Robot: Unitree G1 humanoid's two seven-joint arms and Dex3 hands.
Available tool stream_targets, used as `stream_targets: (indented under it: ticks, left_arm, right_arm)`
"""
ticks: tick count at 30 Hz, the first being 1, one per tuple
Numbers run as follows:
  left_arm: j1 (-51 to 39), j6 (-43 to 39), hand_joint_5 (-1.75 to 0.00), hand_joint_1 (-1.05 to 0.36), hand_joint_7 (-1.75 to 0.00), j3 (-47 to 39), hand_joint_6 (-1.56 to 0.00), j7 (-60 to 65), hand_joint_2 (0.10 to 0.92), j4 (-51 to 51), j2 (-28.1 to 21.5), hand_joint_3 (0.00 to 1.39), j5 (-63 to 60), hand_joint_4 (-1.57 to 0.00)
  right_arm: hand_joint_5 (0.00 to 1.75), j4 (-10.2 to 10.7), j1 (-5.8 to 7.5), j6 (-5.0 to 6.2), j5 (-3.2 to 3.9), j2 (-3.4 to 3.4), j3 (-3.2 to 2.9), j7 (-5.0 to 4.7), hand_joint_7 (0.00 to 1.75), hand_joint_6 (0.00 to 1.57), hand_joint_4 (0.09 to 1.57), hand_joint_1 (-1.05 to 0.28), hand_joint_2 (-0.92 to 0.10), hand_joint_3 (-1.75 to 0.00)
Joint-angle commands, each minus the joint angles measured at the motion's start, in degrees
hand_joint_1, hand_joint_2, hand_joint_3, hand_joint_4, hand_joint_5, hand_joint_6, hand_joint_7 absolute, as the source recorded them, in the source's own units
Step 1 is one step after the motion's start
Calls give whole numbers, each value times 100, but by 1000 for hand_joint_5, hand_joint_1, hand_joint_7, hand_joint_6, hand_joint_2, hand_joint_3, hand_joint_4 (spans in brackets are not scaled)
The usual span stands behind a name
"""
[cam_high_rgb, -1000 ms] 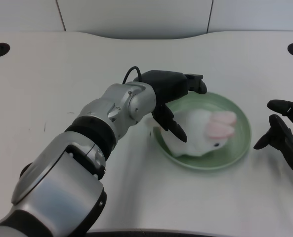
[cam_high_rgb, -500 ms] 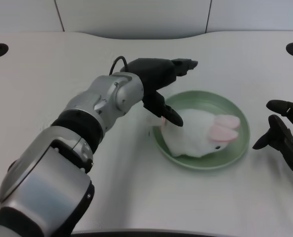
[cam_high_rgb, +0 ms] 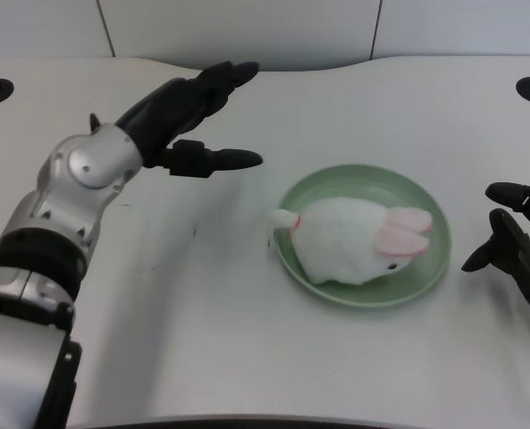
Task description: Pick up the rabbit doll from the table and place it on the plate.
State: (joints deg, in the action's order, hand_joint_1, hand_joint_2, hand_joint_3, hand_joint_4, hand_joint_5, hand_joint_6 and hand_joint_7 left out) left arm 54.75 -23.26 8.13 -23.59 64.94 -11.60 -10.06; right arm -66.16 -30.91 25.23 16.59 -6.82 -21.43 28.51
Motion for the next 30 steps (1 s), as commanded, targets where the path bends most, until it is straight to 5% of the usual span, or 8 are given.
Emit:
stream_targets:
  ticks: [1,7,10,17,18,21,30]
  left_arm:
    - [-603,76,-154,-965,-97,-430,-142,-512,921,-411,-200,245,583,-192]
    - [-1552,408,-230,-843,-101,-920,-199,-1063,921,-1353,-324,263,1349,-299]
    - [-2289,944,-317,-774,-137,-1295,-307,-1382,921,-2052,-320,274,2004,-443]
    - [-3624,1765,-469,-699,-126,-1586,-469,-1438,921,-3489,-234,328,2673,-602]
    - [-3849,1963,-821,-695,-152,-1662,-598,-1548,921,-3709,-193,284,2903,-586]
    - [-4476,2368,-1259,-690,-155,-1776,-721,-1495,921,-4438,-139,271,3261,-519]
    - [-5385,2651,-1485,-585,-179,-1936,-792,-716,921,-5499,47,434,3225,-466]
  right_arm:
    - [1444,-47,-53,-43,-8,-97,7,-49,1160,754,873,-469,-921,-277]
    - [1440,-32,-36,17,-9,-77,29,-47,1160,768,877,-476,-921,-284]
    - [1435,-15,-52,-132,13,-94,19,-94,1164,772,881,-483,-921,-278]
    - [1425,-42,-68,-105,15,-149,6,-64,1153,764,886,-483,-921,-272]
    - [1425,-52,-80,-116,10,-164,7,-69,1158,777,885,-493,-921,-269]
    - [1427,-88,-101,-127,-4,-186,11,-96,1155,783,885,-504,-921,-259]
    - [1429,-69,-92,-187,-28,-207,35,-172,1144,772,889,-486,-921,-262]
